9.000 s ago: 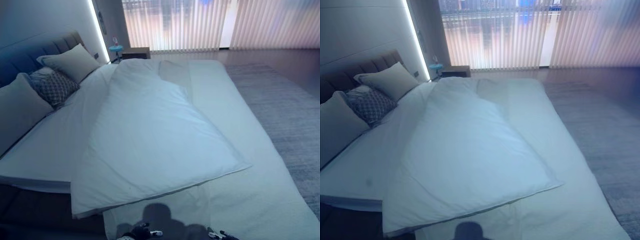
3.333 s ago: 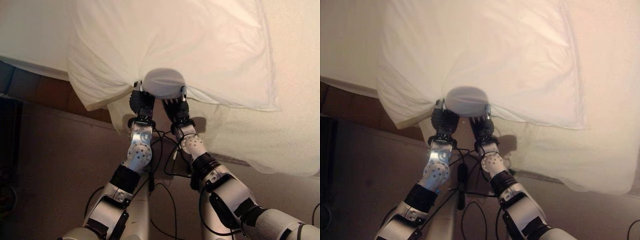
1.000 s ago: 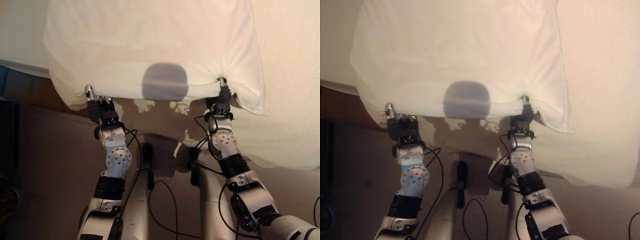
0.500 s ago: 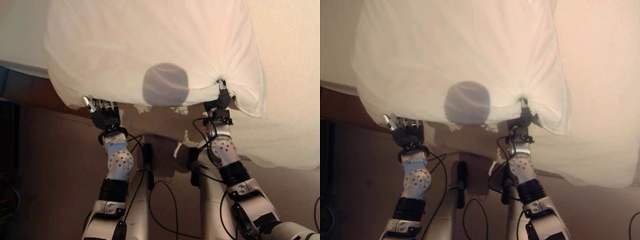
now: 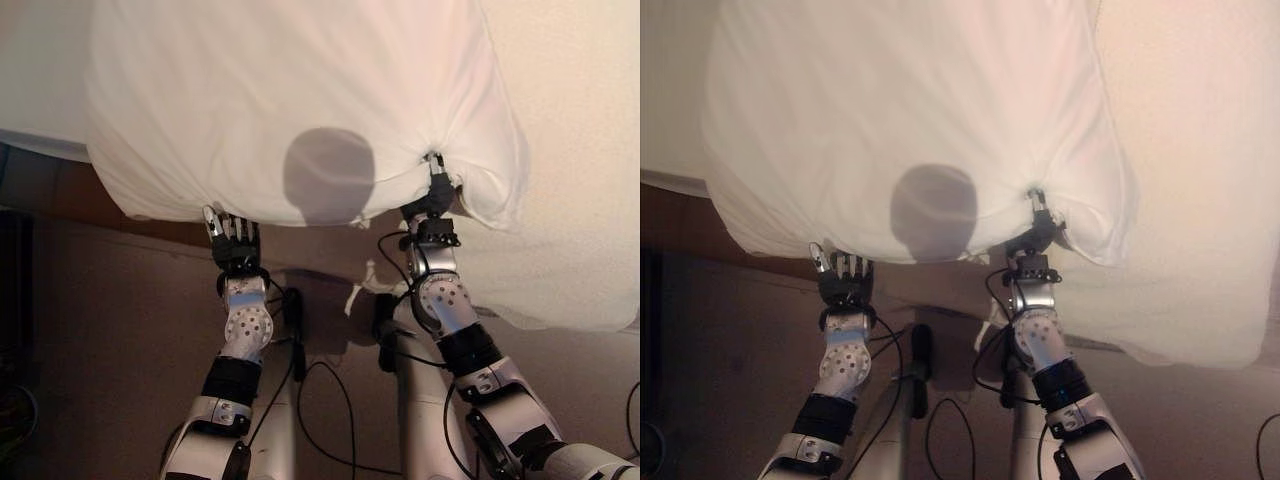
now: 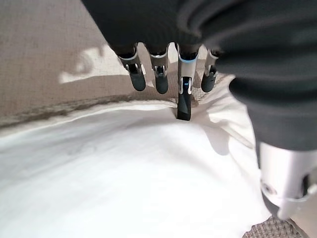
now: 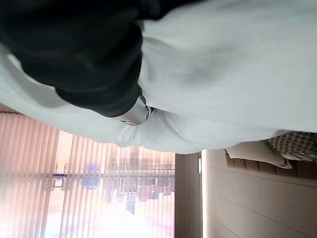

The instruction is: Make the bed

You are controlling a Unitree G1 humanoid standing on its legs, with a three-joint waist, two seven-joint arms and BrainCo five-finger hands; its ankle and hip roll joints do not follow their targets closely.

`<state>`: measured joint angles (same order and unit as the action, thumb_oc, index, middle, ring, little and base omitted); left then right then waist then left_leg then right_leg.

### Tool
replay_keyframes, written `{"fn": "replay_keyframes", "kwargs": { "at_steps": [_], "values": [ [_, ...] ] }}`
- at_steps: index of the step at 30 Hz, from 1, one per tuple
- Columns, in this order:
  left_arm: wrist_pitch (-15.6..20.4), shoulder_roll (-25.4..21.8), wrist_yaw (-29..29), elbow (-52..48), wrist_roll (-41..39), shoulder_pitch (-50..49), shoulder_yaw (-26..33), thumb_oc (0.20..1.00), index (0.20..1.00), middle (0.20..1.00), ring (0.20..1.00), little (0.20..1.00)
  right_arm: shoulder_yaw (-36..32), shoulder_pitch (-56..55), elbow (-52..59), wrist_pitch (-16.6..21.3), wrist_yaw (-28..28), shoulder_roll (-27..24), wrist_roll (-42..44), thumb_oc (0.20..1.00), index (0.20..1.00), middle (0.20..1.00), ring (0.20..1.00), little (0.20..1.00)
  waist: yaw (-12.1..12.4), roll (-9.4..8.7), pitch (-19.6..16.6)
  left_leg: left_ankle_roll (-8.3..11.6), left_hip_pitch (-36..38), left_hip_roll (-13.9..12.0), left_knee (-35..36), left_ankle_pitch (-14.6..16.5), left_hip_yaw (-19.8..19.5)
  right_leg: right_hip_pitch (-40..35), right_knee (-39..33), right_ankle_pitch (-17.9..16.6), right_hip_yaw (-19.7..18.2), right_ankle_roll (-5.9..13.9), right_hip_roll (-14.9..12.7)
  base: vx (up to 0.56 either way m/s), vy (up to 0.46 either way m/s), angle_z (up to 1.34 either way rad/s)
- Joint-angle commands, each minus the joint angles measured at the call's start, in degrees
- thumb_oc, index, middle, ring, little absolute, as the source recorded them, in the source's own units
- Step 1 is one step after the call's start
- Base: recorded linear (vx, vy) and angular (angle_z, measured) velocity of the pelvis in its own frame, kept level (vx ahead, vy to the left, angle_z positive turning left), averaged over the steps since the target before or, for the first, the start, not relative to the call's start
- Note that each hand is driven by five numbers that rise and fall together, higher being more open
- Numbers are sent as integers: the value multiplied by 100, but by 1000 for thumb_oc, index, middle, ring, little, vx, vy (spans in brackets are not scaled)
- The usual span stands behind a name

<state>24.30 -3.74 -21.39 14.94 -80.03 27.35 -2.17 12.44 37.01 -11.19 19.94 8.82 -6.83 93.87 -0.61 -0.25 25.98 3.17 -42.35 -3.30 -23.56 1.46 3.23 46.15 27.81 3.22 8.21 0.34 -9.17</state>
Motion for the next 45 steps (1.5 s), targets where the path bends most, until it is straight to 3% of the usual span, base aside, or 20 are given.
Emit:
{"fn": "replay_keyframes", "kwargs": {
  "at_steps": [1, 10, 17, 32, 41, 45],
  "values": [
    [63, -6, 158, 167, -73, -31, 66, 1000, 1000, 1000, 1000, 1000, 133, -366, 768, -22, 481, 111, -226, 200, 200, 200, 200, 200, -174, 106, -674, -328, -127, 144, 182, 43, 41, -232, -401, -265, -200, 561, 176, 0, 0, 0],
    [187, -182, 512, 426, -173, 560, 183, 1000, 1000, 1000, 1000, 1000, 260, -386, 670, -23, 536, 147, -146, 200, 200, 200, 200, 200, -246, 33, -739, -304, -119, 116, 174, 66, 51, -209, -388, -238, -227, 549, 201, 0, 0, 0],
    [-63, -329, 1669, 684, -429, 752, 315, 1000, 1000, 1000, 1000, 1000, 299, -419, 509, -72, 791, 258, -57, 200, 200, 200, 200, 200, -282, -56, -816, -289, -157, 90, 124, 93, 87, -152, -356, -230, -277, 542, 242, 1, -1, 0],
    [36, -562, 1535, 1271, -264, 1181, 429, 1000, 1000, 1000, 1000, 1000, 417, -514, 432, -47, 804, 296, -24, 200, 200, 200, 200, 200, -357, -62, -931, -269, -179, 76, 124, 86, 79, -121, -345, -229, -300, 535, 276, 4, -2, -3],
    [70, -354, 1660, 391, -26, 632, 272, 1000, 1000, 1000, 1000, 1000, 321, -633, 596, -49, 768, 245, -56, 200, 200, 200, 200, 200, -307, -18, -908, -277, -212, 87, 118, 64, 43, -97, -318, -229, -274, 514, 270, 0, 0, 0],
    [92, -314, 1970, -143, -168, 414, 372, 1000, 1000, 1000, 1000, 1000, 236, -665, 705, -28, 770, 208, -61, 200, 200, 200, 200, 200, -258, -22, -890, -270, -179, 100, 149, 51, 26, -130, -338, -239, -260, 511, 276, 0, 0, 0]
  ]
}}
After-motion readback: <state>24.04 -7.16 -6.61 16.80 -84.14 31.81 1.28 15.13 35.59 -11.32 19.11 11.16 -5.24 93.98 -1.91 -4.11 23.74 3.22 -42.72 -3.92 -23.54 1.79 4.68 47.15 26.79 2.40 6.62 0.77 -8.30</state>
